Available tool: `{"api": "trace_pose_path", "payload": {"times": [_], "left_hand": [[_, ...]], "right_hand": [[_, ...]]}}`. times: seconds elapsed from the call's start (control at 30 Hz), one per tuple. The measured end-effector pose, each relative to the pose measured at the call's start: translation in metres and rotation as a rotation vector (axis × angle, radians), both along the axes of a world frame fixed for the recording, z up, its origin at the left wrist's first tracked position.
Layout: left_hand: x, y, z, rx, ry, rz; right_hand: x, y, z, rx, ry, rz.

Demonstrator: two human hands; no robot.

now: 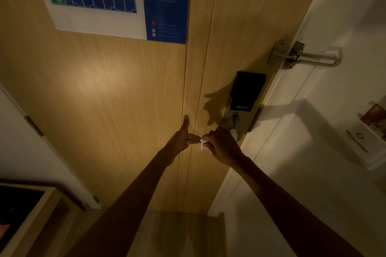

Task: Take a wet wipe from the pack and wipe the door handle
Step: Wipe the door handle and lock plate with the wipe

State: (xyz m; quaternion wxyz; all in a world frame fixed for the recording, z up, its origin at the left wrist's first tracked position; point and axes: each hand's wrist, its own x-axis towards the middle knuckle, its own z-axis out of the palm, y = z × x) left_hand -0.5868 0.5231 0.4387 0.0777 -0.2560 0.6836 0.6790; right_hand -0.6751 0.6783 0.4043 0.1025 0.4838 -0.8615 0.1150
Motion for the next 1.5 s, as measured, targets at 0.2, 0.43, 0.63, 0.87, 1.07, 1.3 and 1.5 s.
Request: {"api": "trace_pose_path", "payload": {"times": [0.2, 0.43, 0.63, 0.87, 1.07, 1.3, 1.5], "left_hand": [[-0.003, -0.002, -0.008, -0.012, 0.014, -0.004], [-0.001, 0.002, -0.005, 0.079, 0.003, 0.061], [0.005, 0.008, 0.0, 0.02, 0.04, 0.074], [0.006, 0.009, 0.005, 0.036, 0.058, 0.115], [0.002, 0.005, -0.005, 0.095, 0.04, 0.098], [0.005, 0.014, -0.011, 0.105, 0.123, 0.216], [0.003, 0.017, -0.01, 0.11, 0.127, 0.286]], "right_hand": [[0.009, -0.009, -0.005, -0.038, 0.044, -0.048], [0.006, 0.011, -0.01, -0.056, 0.12, -0.087], [0.01, -0.006, -0.005, -0.042, 0.05, -0.05], [0.008, 0.016, -0.014, -0.08, 0.101, -0.148], [0.007, 0.026, -0.011, -0.068, 0.103, -0.135], [0.008, 0.021, -0.013, -0.071, 0.081, -0.073], [-0.006, 0.06, -0.009, -0.188, -0.169, -0.239]]}}
